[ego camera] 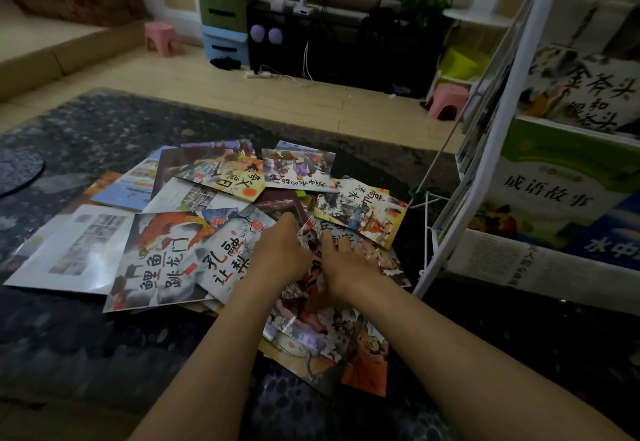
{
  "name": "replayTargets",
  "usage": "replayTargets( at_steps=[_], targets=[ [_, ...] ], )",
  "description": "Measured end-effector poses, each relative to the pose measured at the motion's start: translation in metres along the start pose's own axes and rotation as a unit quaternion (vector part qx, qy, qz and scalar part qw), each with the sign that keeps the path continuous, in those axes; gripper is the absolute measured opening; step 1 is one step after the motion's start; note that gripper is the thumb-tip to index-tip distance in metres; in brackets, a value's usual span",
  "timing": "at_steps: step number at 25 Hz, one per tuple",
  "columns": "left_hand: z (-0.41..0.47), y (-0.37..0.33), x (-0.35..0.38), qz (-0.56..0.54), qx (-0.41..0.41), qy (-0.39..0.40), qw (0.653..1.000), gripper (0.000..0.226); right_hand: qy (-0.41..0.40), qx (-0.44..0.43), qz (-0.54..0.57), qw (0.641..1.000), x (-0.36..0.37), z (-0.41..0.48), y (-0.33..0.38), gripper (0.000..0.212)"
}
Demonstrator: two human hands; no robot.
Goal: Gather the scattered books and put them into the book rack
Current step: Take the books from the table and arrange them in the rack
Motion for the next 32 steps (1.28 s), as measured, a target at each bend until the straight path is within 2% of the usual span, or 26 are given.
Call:
replayTargets(
  at_steps=[6,11,13,16,19,23,29,32],
  targets=[
    [-0.002,-0.003,-0.002,-0.038,0.007,-0.007,0.999,0.015,-0.014,0.002,0.037,0.999,0.001,-0.01,-0.004,0.138],
    [-0.002,-0.002,-0.01,-0.1,0.011,-0.014,0.995,0.016,-0.073,0.004,0.061,0.995,-0.007,-0.02,-0.014,0.132],
    [0.0,0.003,-0.017,-0.133,0.005,-0.029,0.991,0.018,-0.146,-0.004,0.05,0.988,-0.025,-0.028,-0.015,0.117],
    [0.003,0.011,-0.029,-0.157,0.007,-0.061,0.986,0.018,-0.263,-0.04,0.033,0.963,-0.057,-0.042,-0.009,0.08],
    [0.0,0.003,-0.038,-0.186,0.05,-0.079,0.978,0.028,-0.307,-0.064,0.011,0.949,-0.077,-0.053,-0.005,0.064],
    [-0.023,-0.034,-0.048,-0.131,0.136,-0.097,0.977,0.058,-0.329,-0.097,-0.029,0.939,-0.102,-0.083,-0.002,0.056],
    [-0.046,-0.113,-0.092,-0.082,0.197,-0.166,0.963,0.063,-0.405,-0.132,-0.079,0.901,-0.174,-0.156,-0.018,0.059],
    [-0.052,-0.177,-0.123,-0.122,0.243,-0.176,0.946,0.06,-0.473,-0.133,-0.094,0.866,-0.226,-0.202,-0.039,0.052]
  ],
)
Point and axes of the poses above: each hand's wrist, its own z-axis towards the middle knuckle, its own x-axis out of the palm, y = z × x, the point moved 10 cm from there along z, towards the middle knuckle, and after that the axes turned 2 degrees about x, right-handed, at the moved point
